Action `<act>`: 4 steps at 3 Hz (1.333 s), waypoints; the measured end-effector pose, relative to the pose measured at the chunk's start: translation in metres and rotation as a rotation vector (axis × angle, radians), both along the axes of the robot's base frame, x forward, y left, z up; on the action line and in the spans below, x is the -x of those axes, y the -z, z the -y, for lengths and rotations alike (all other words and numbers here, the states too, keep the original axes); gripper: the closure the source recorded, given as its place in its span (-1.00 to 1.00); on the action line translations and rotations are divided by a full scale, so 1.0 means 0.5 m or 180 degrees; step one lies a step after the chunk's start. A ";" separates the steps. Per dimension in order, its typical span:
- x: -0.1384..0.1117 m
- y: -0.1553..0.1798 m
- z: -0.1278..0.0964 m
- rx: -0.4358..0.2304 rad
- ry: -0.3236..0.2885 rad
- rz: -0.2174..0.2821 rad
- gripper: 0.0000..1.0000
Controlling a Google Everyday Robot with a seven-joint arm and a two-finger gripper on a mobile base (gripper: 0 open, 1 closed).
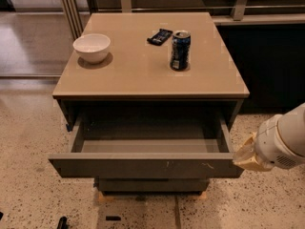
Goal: Close top drawer
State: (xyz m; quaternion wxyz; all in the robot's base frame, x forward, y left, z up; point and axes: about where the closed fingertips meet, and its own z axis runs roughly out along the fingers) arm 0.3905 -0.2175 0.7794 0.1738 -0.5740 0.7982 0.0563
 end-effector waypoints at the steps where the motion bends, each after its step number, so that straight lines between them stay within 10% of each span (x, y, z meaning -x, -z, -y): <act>1: 0.002 0.091 -0.001 -0.0041 -0.0106 0.0033 1.00; 4: -0.004 0.287 -0.056 -0.0439 -0.0278 -0.0099 1.00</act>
Offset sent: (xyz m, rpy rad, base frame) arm 0.0103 0.0208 -0.1475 0.1135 0.0183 0.0819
